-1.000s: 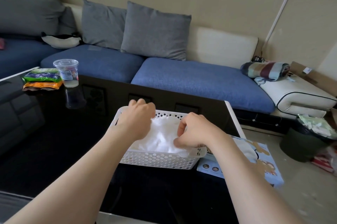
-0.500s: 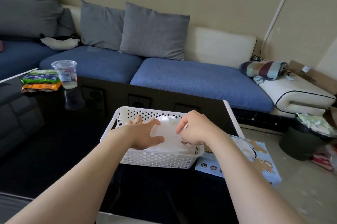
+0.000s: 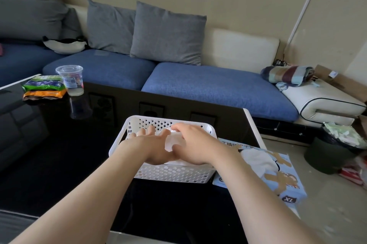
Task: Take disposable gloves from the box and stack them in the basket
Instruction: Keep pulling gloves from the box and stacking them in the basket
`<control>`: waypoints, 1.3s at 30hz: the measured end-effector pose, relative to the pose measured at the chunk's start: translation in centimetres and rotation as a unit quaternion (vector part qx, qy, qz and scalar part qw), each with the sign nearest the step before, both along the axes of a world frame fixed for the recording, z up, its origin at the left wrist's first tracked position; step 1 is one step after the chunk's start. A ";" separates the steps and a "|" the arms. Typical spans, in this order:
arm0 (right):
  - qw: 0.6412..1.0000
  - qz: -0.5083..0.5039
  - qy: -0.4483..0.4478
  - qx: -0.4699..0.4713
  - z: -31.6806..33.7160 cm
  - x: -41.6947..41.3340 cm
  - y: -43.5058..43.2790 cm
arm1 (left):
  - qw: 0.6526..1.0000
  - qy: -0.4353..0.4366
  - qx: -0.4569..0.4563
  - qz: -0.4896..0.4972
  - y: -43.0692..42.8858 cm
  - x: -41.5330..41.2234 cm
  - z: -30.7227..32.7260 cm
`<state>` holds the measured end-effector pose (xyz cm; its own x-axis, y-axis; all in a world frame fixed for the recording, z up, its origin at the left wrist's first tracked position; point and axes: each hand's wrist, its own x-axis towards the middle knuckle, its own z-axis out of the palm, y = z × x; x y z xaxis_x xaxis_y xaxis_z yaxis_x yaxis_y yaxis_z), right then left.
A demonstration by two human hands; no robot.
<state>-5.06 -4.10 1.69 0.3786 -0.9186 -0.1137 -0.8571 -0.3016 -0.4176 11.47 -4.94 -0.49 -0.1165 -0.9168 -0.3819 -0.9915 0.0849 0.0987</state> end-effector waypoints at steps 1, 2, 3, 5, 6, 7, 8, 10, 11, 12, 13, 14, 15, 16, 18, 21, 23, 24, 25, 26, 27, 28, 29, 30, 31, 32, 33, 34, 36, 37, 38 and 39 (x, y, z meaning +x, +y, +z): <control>0.999 -0.005 0.025 0.023 -0.1 0.0 -0.1 | 1.000 -0.013 0.001 0.000 0.2 0.0 0.3; 0.998 -0.009 0.049 0.035 0.0 -0.2 -0.2 | 1.000 -0.023 0.005 0.002 0.4 0.0 0.5; 0.997 -0.013 0.068 0.045 0.1 -0.4 -0.3 | 0.999 -0.030 0.012 0.005 0.6 0.1 0.6; 0.992 -0.009 0.106 0.062 0.1 -0.9 -0.6 | 0.999 -0.044 0.021 0.013 0.6 0.4 0.7; 0.988 -0.006 0.134 0.072 0.0 -1.2 -0.7 | 0.998 -0.050 0.022 0.015 0.5 0.6 0.7; 0.983 -0.009 0.161 0.086 -0.2 -1.5 -0.9 | 0.998 -0.056 0.022 0.017 0.5 0.8 0.6; 0.978 -0.014 0.182 0.103 -0.4 -1.7 -1.1 | 0.998 -0.060 0.023 0.018 0.4 0.9 0.6; 0.968 -0.019 0.207 0.139 -0.6 -1.8 -1.4 | 0.997 -0.067 0.027 0.019 0.4 1.0 0.7; 0.964 -0.019 0.216 0.155 -0.6 -1.7 -1.5 | 0.997 -0.071 0.028 0.017 0.4 1.0 0.7; 0.960 -0.018 0.224 0.169 -0.6 -1.5 -1.7 | 0.997 -0.076 0.027 0.014 0.4 0.9 0.7; 0.955 -0.017 0.234 0.182 -0.7 -1.3 -1.9 | 0.996 -0.081 0.024 0.012 0.4 0.8 0.7; 0.950 -0.018 0.244 0.193 -0.9 -1.1 -2.2 | 0.996 -0.085 0.022 0.011 0.4 0.8 0.7; 0.945 -0.021 0.255 0.204 -1.3 -0.8 -2.5 | 0.996 -0.087 0.021 0.011 0.4 0.8 0.7; 0.940 -0.025 0.264 0.212 -1.8 -0.7 -2.9 | 0.996 -0.087 0.020 0.010 0.4 0.7 0.7; 0.933 -0.040 0.273 0.231 -2.5 -0.4 -3.5 | 0.996 -0.081 0.021 0.010 0.3 0.8 0.7; 0.930 -0.047 0.269 0.245 -3.0 0.0 -4.0 | 0.997 -0.076 0.021 0.012 0.0 0.9 0.6; 0.932 -0.039 0.268 0.240 -3.1 0.0 -4.0 | 0.997 -0.068 0.018 0.015 -0.1 0.9 0.5; 0.935 -0.031 0.266 0.232 -3.0 -0.1 -3.9 | 0.998 -0.061 0.017 0.019 -0.3 0.9 0.4; 0.941 -0.023 0.259 0.217 -2.8 -0.1 -3.7 | 0.998 -0.053 0.015 0.024 -0.3 0.9 0.4; 0.949 -0.016 0.244 0.198 -2.6 -0.3 -3.4 | 0.999 -0.045 0.012 0.027 -0.4 0.8 0.4; 0.959 -0.011 0.222 0.174 -2.4 -0.5 -3.2 | 0.999 -0.041 0.008 0.026 -0.4 0.7 0.5; 0.970 -0.007 0.198 0.143 -2.3 -0.7 -3.0 | 0.999 -0.041 0.000 0.020 -0.4 0.6 0.6; 0.977 -0.004 0.183 0.111 -2.1 -1.0 -2.7 | 0.999 -0.044 -0.009 0.013 -0.2 0.4 0.9; 0.981 -0.001 0.175 0.078 -2.0 -1.1 -2.5 | 0.999 -0.048 -0.019 0.008 -0.2 0.4 1.0; 0.984 -0.002 0.172 0.048 -1.8 -1.5 -2.1 | 0.998 -0.052 -0.031 0.004 0.0 0.1 1.2; 0.985 -0.004 0.173 0.023 -1.5 -1.8 -1.9 | 0.997 -0.055 -0.047 0.003 0.1 0.0 1.4; 0.985 -0.002 0.175 0.005 -0.8 -2.0 -1.5 | 0.996 -0.053 -0.070 0.005 0.3 -0.2 1.6; 0.985 0.002 0.170 -0.009 -0.1 -2.2 -0.9 | 0.994 -0.045 -0.100 0.006 0.3 -0.2 1.7; 0.991 -0.010 0.135 -0.015 1.3 -2.6 0.2 | 0.986 -0.018 -0.165 0.011 0.4 -0.5 1.8; 0.994 -0.025 0.104 -0.014 1.6 -2.8 0.4 | 0.981 0.007 -0.192 0.015 0.4 -0.6 1.8; 0.997 -0.048 0.065 -0.016 1.9 -3.7 0.6 | 0.976 0.041 -0.212 0.018 0.3 -1.1 1.7; 0.997 -0.069 0.026 -0.025 1.9 -4.2 0.6 | 0.971 0.077 -0.223 0.024 0.1 -1.3 1.4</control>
<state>-9.30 -3.49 3.60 0.2440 -0.9662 -0.0829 -0.9117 -0.1994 -0.3591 10.12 -4.83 0.93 -0.0929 -0.9930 0.0732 -0.9720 0.1064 0.2097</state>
